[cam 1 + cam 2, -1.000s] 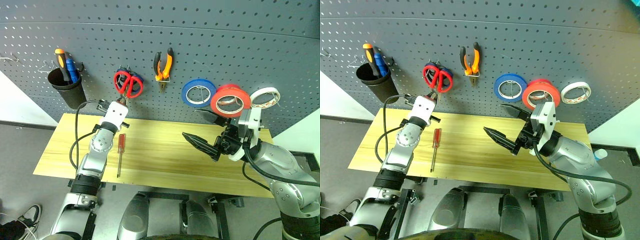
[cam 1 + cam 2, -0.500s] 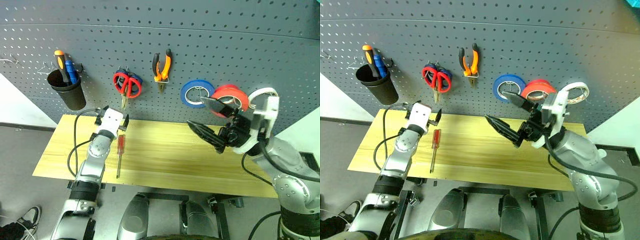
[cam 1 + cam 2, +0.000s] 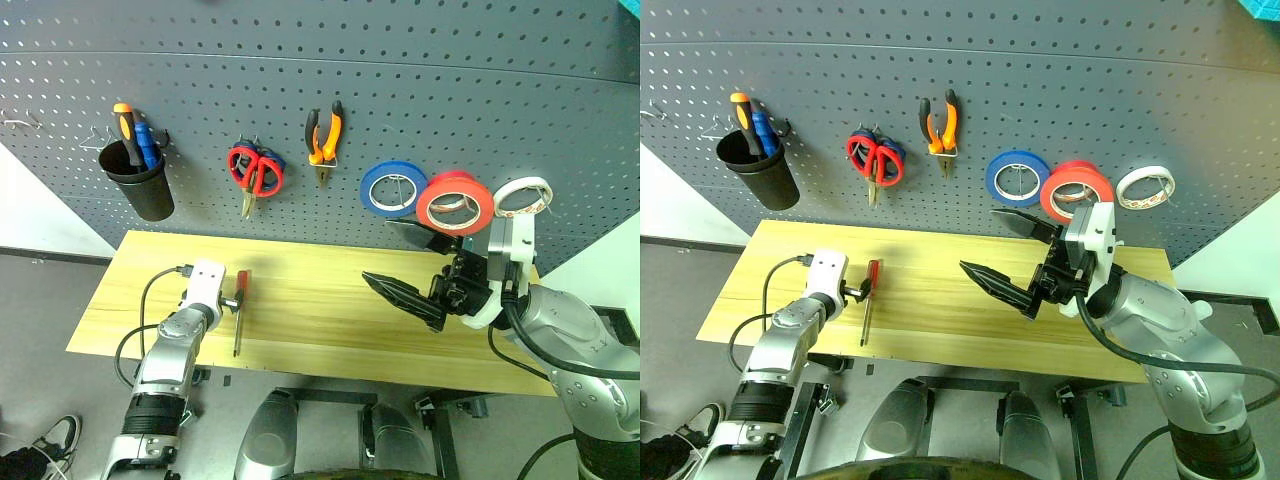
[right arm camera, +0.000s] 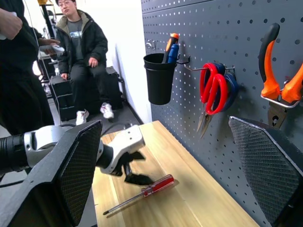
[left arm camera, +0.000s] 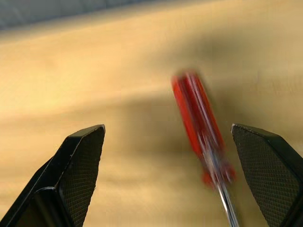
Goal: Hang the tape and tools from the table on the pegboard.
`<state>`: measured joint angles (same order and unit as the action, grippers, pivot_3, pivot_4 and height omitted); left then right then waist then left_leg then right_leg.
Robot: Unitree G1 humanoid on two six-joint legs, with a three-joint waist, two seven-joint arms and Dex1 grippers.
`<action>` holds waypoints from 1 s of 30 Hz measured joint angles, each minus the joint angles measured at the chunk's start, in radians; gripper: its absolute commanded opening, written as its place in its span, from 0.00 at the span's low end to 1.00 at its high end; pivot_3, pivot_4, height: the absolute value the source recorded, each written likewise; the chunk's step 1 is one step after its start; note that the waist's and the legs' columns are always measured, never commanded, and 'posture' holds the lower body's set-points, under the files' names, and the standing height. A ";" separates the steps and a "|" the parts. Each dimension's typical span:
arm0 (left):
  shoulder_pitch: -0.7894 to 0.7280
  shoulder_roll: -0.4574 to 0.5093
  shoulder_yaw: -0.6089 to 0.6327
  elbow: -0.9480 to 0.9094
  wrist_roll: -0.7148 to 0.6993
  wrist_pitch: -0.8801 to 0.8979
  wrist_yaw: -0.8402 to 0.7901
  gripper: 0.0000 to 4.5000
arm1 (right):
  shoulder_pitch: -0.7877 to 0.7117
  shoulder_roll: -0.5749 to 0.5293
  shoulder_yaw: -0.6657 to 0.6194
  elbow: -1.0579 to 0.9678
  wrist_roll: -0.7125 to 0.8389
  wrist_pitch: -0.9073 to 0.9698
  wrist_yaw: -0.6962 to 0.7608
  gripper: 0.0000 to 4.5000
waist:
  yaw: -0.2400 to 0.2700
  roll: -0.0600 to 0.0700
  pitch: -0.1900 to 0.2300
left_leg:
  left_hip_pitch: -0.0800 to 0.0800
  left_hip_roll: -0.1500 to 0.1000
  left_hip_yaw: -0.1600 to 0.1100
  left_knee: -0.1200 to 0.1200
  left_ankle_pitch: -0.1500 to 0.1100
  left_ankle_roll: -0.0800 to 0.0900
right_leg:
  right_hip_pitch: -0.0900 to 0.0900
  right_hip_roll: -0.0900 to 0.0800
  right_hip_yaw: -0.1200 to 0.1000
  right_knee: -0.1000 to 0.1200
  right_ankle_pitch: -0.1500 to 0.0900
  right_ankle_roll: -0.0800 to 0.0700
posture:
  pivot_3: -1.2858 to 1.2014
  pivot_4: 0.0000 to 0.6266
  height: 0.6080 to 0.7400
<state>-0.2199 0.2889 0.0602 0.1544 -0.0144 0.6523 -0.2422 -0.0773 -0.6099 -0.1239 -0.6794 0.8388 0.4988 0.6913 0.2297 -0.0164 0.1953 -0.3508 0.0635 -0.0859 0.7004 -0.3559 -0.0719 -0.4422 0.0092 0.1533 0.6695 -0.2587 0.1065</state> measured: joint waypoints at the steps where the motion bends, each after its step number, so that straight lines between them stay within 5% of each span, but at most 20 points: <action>1: -0.012 -0.001 -0.001 0.004 -0.003 0.024 -0.004 0.99 | -0.001 0.000 0.001 0.000 0.000 0.000 0.000 1.00 | 0.001 0.000 0.000 | 0.000 0.000 0.000 0.000 0.000 0.000 | 0.000 0.000 0.000 0.000 0.000 0.000 | 0.64 0.21 0.52; 26: -0.208 -0.076 -0.024 0.239 -0.021 0.167 0.056 0.99 | 0.004 0.000 0.009 -0.016 0.000 0.018 -0.025 1.00 | 0.002 0.000 0.000 | 0.000 0.000 0.000 0.000 0.000 0.000 | 0.000 0.000 0.000 0.000 0.000 0.000 | 0.63 0.23 0.52; 30: -0.210 -0.085 -0.017 0.240 -0.021 0.167 0.068 0.81 | 0.020 0.000 0.009 -0.016 0.000 0.018 -0.023 1.00 | 0.001 0.000 0.000 | 0.000 0.000 0.000 0.000 0.000 0.000 | 0.000 0.000 0.000 -0.001 0.000 0.000 | 0.63 0.22 0.52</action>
<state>-0.4302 0.2036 0.0429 0.3947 -0.0359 0.8194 -0.1738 -0.0573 -0.6095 -0.1147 -0.6957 0.8389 0.5170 0.6678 0.2311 -0.0166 0.1950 -0.3512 0.0634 -0.0861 0.7003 -0.3558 -0.0721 -0.4423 0.0092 0.1535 0.6689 -0.2586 0.1066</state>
